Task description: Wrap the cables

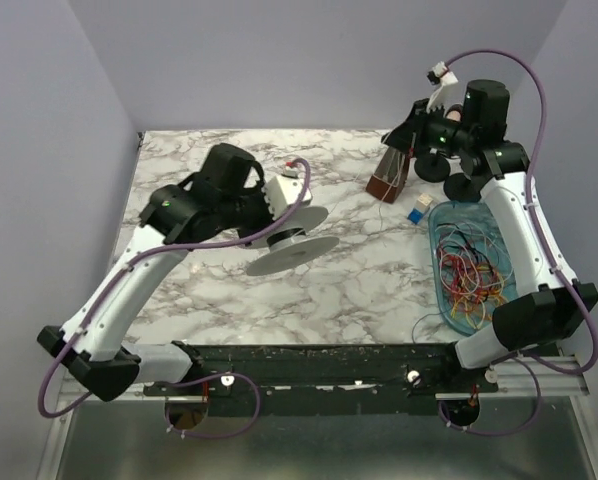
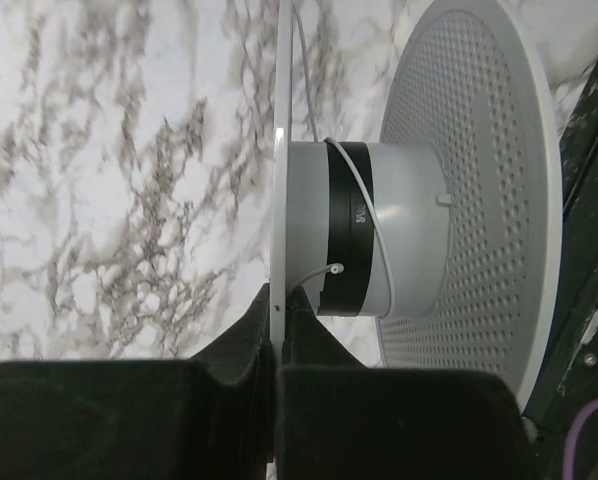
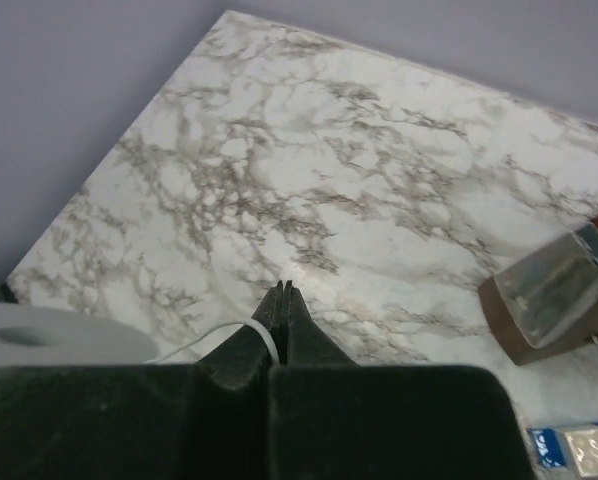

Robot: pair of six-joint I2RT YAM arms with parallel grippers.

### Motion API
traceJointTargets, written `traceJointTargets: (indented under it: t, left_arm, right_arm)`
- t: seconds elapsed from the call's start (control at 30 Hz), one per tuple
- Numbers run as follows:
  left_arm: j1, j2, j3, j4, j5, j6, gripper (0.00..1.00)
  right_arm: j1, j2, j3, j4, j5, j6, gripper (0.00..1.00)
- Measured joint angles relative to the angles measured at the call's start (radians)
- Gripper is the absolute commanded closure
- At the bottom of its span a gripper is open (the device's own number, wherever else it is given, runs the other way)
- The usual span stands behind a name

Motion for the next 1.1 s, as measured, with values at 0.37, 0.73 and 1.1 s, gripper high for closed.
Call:
traceJointTargets:
  t: [0.37,0.73,1.1]
  left_arm:
    - [-0.05,0.181,-0.117,0.244,-0.369,-0.103,1.0]
    - [0.07,0.462,0.135,0.437,-0.439,-0.426,1.0]
    - [0.159,0.584,0.605,0.466,-0.432,-0.696,1.0]
  right_arm:
    - [0.222,0.126,0.429,-0.488,-0.216,-0.064,0.99]
    - [0.438,0.132,0.287,-0.035,-0.433,0.294,0.99]
    - [0.534,0.148,0.134,0.167,-0.422,0.228,0.99]
